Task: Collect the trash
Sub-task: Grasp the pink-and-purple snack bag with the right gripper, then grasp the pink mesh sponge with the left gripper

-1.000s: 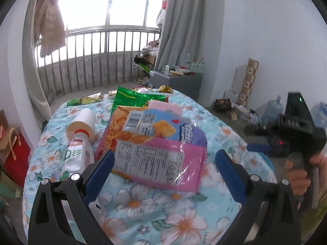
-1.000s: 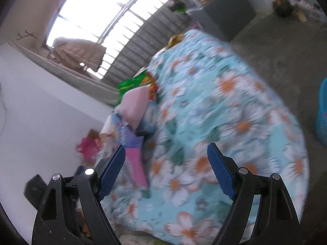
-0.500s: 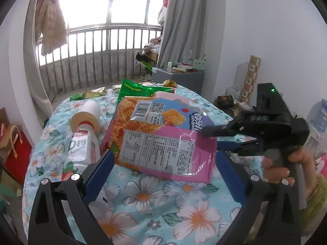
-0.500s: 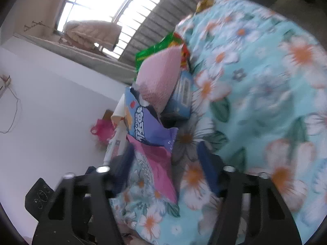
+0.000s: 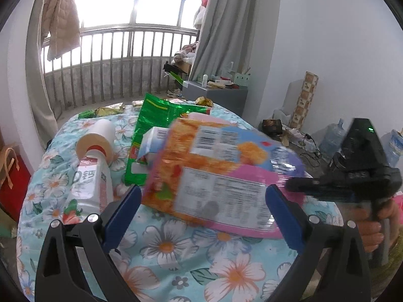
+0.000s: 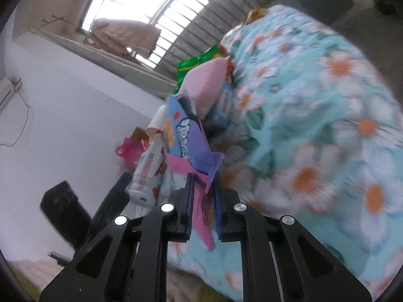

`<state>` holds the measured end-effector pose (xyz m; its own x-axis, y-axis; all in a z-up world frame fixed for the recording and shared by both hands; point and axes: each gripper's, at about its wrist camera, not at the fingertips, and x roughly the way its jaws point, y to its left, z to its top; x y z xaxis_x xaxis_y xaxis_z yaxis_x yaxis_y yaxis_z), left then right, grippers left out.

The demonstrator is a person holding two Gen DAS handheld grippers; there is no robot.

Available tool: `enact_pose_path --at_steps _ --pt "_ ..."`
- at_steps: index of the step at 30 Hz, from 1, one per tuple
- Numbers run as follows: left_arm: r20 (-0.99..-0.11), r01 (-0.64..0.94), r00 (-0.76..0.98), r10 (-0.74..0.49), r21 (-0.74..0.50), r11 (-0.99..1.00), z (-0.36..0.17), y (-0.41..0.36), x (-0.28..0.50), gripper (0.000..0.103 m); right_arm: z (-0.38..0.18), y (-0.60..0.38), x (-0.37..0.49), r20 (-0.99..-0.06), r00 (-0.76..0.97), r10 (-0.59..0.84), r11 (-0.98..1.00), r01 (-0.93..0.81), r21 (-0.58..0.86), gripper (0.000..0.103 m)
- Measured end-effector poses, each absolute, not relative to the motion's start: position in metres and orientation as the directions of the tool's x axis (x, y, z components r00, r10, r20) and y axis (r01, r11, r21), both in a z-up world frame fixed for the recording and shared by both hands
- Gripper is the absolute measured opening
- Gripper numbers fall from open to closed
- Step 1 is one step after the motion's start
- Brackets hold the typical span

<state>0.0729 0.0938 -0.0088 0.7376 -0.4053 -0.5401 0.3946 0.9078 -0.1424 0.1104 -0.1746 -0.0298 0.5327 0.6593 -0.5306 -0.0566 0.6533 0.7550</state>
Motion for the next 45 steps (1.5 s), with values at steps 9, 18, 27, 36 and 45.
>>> enact_pose_path --at_steps 9,18,27,36,45 --pt "-0.571 0.423 0.7 -0.429 -0.152 0.893 -0.016 0.073 0.075 0.097 -0.041 -0.221 0.061 -0.518 0.557 0.649 0.596 0.051 0.801 0.012" --pt "-0.63 0.462 0.64 -0.44 -0.142 0.876 -0.035 0.039 0.084 0.086 -0.046 -0.236 0.034 -0.44 0.582 0.684 0.519 0.035 0.854 0.019" --pt "-0.696 0.451 0.571 -0.436 -0.178 0.875 -0.063 0.026 0.105 0.072 -0.064 -0.224 0.05 -0.419 0.592 0.689 0.499 0.032 0.866 0.037" --pt "-0.715 0.451 0.57 -0.404 -0.138 0.882 -0.068 0.018 0.109 0.07 -0.057 -0.211 0.053 -0.469 0.644 0.605 0.584 0.042 0.811 0.035" --pt "-0.724 0.44 0.573 -0.384 -0.123 0.889 -0.068 0.015 0.109 0.07 -0.058 -0.21 0.045 -0.501 0.664 0.555 0.635 0.051 0.771 0.009"
